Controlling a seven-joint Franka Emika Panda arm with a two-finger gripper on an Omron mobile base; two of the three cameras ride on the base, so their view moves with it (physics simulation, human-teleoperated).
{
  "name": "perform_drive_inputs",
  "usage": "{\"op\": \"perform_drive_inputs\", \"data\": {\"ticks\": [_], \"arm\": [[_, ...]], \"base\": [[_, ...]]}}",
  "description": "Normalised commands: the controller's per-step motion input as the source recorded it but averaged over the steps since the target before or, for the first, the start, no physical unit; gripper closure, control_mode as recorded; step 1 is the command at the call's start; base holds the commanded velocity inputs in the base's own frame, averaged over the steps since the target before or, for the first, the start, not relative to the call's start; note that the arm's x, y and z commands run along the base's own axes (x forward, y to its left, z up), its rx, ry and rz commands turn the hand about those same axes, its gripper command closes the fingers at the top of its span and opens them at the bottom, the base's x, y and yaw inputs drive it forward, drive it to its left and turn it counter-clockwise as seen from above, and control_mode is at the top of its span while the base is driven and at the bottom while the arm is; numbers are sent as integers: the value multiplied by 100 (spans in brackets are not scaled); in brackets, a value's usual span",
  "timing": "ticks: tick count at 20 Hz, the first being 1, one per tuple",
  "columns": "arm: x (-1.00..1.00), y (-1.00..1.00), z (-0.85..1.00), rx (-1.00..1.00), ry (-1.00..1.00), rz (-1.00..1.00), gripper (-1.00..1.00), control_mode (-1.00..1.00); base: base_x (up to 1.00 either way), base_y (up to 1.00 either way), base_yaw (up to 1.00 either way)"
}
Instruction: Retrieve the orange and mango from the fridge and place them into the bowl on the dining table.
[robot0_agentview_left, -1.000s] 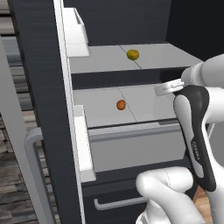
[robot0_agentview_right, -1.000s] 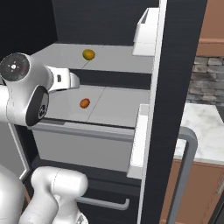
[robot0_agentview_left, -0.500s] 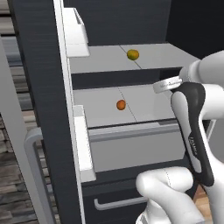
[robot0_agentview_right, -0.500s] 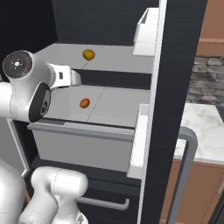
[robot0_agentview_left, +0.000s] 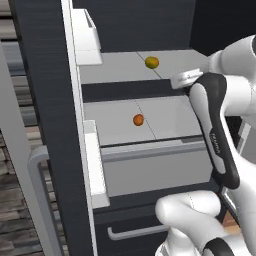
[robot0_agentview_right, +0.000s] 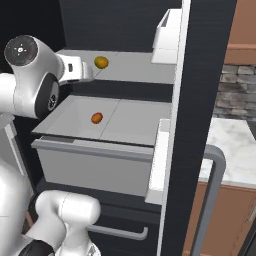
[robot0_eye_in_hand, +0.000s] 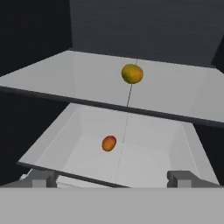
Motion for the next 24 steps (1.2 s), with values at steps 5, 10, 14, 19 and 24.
{"op": "perform_drive_inputs", "data": {"ticks": [5,10,14,19,24], "arm": [[49,0,0,4,0,-4,-100,-100],[34,0,-1,6,0,-2,-100,-100],[27,0,0,1,0,-3,-100,-100],[30,0,0,0,-1,-10,-100,-100],[50,0,0,0,0,-6,-100,-100]], "base": [[0,0,0],[0,0,0],[0,0,0],[0,0,0],[0,0,0]]}}
